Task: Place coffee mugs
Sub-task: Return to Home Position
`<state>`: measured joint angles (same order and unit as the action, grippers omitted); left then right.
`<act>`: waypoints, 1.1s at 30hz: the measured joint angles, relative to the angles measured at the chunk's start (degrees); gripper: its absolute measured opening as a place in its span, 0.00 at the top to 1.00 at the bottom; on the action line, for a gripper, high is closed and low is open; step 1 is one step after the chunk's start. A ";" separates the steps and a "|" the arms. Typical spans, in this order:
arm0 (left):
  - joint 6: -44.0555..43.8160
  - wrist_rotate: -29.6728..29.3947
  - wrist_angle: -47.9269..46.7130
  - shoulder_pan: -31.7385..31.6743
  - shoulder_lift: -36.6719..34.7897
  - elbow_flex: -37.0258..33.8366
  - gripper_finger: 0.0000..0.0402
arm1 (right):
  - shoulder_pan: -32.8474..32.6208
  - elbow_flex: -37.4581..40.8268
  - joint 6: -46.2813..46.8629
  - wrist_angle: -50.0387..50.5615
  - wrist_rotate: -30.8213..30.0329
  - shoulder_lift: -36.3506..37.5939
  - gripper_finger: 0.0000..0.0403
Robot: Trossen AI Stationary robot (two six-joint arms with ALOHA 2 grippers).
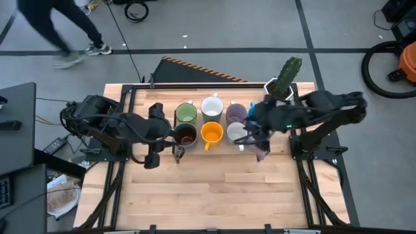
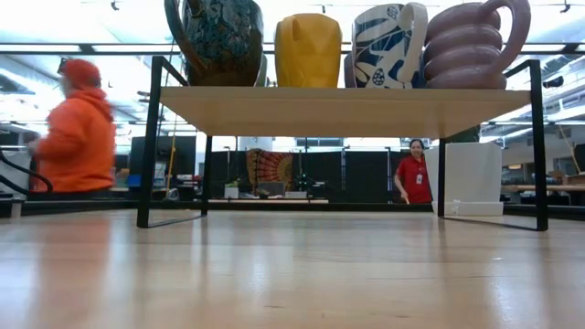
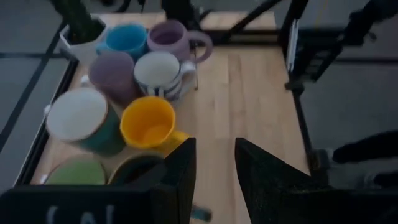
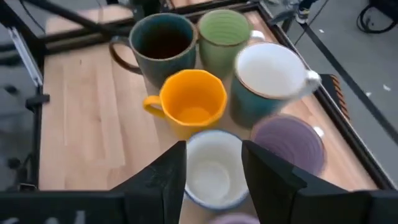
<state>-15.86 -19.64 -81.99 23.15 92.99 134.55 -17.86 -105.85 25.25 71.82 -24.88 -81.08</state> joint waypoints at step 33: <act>-4.60 2.92 75.90 -7.57 -48.25 -83.10 0.71 | -4.48 64.62 5.63 -54.91 -5.75 59.66 0.69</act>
<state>-20.45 -16.73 -6.09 15.57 44.74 51.45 -22.35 -41.23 30.87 16.92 -30.63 -21.42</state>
